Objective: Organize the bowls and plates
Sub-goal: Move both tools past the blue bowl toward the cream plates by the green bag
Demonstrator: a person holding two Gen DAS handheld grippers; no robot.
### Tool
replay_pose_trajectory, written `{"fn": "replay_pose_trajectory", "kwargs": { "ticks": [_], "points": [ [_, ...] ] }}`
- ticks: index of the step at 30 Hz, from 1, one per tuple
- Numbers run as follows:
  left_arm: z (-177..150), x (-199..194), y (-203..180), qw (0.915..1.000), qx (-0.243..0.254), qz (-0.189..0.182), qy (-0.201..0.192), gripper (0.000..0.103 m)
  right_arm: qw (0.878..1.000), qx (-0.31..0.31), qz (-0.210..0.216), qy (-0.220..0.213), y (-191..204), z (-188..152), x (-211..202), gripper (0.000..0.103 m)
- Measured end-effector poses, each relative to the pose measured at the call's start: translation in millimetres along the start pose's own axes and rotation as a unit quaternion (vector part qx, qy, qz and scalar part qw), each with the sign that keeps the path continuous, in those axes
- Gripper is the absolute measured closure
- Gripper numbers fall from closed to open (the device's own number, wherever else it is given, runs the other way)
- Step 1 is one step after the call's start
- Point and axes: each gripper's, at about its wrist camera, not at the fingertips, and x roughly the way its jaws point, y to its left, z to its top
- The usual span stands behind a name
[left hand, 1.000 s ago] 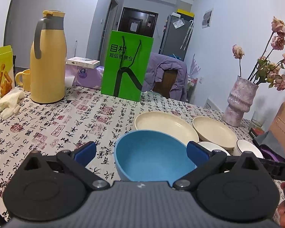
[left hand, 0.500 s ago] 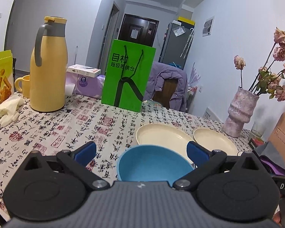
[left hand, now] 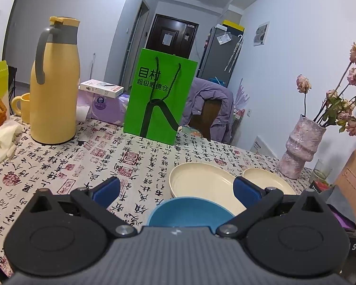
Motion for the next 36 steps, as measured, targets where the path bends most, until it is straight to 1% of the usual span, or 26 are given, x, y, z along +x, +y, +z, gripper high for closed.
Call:
{"fn": "replay_pose_trajectory", "kwargs": {
  "ticks": [5,15,19,26,32,36],
  "points": [
    [9,11,5,0.9999,-0.012,-0.008,0.007,0.0,1.0,0.003,-0.005,0.003,0,6,9,0.0],
    [23,30,8,0.9996,-0.016,-0.012,0.018,0.0,1.0,-0.002,-0.011,0.001,5,22,21,0.0],
    [29,36,9,0.9995,-0.018,-0.012,0.023,0.0,1.0,0.005,-0.014,0.004,4,28,28,0.0],
    [41,46,10,0.9989,-0.027,-0.025,0.028,0.0,1.0,0.014,-0.019,0.007,1,35,35,0.0],
    [51,54,11,0.9984,-0.024,-0.037,0.035,0.0,0.999,0.017,-0.026,0.007,-1,43,42,0.0],
    [57,61,11,0.9982,-0.021,-0.037,0.042,0.0,0.999,0.021,-0.027,0.011,-1,48,48,0.0]
  ]
}}
